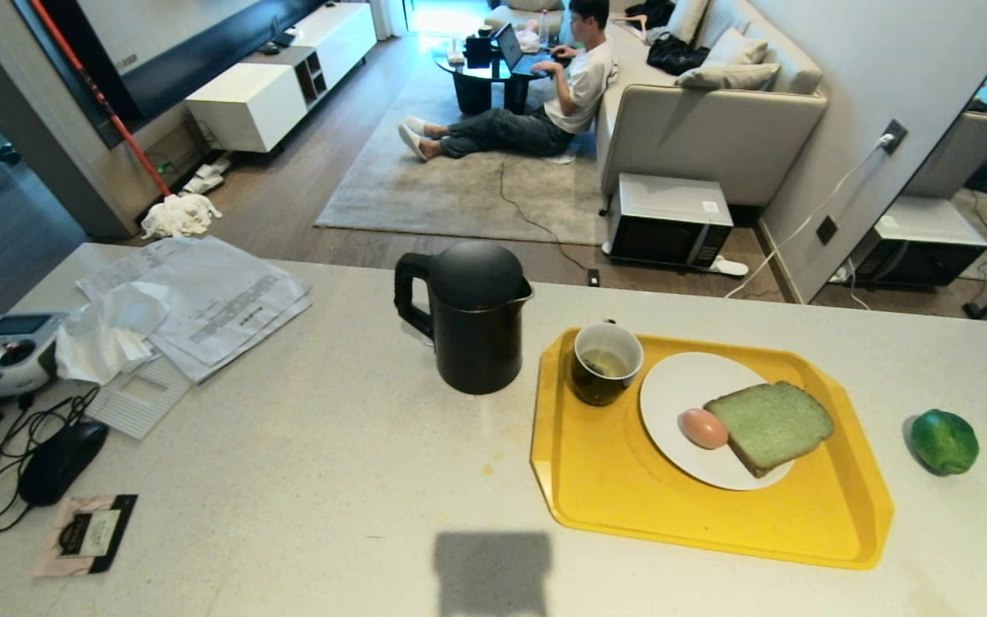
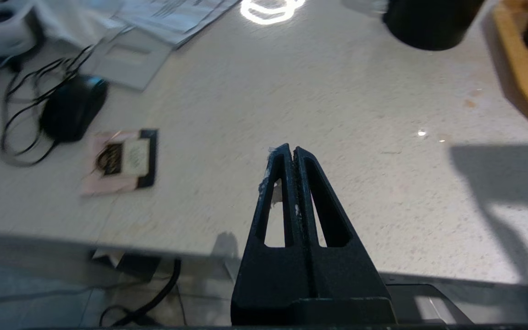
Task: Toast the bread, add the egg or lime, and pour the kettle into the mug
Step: Pick up the kettle
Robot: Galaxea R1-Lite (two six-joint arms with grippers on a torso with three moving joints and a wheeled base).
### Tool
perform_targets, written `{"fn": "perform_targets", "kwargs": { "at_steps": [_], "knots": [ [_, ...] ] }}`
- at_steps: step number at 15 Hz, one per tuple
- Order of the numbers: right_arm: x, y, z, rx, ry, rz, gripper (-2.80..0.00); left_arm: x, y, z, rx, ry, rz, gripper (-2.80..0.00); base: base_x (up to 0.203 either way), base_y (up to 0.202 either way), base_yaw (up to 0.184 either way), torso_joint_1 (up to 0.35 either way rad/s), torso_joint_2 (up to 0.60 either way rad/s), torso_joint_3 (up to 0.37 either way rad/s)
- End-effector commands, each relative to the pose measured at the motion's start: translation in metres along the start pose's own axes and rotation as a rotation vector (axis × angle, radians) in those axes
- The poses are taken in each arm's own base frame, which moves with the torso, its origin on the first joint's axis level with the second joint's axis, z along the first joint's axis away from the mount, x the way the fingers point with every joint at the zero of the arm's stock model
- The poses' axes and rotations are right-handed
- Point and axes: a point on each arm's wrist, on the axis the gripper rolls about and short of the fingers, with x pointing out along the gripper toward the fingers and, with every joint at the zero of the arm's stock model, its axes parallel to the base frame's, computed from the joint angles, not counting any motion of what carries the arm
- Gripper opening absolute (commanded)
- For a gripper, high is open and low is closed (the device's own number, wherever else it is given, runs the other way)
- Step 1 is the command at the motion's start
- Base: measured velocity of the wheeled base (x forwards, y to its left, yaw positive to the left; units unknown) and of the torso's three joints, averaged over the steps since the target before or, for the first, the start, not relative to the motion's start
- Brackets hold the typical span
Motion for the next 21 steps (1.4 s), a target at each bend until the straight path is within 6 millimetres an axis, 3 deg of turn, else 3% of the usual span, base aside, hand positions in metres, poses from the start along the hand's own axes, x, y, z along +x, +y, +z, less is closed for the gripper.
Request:
{"fn": "perform_targets", "kwargs": {
  "at_steps": [1, 8, 21],
  "knots": [
    [0.0003, 0.0000, -0.0004, -0.001, 0.005, 0.001, -2.80, 0.0001, 0.0000, 0.0001, 0.000, 0.001, 0.000, -2.80, 0.006, 0.015, -0.113, 0.007, 0.00, -0.003],
    [0.0003, 0.0001, -0.0004, 0.001, 0.005, 0.002, -2.80, 0.0001, 0.0000, 0.0001, 0.000, 0.001, 0.000, -2.80, 0.000, 0.009, -0.179, 0.001, 0.00, 0.004],
    [0.0003, 0.0000, -0.0004, 0.001, 0.005, 0.001, -2.80, 0.0001, 0.0000, 0.0001, 0.000, 0.001, 0.000, -2.80, 0.000, 0.001, -0.004, 0.000, 0.00, 0.000]
  ]
}}
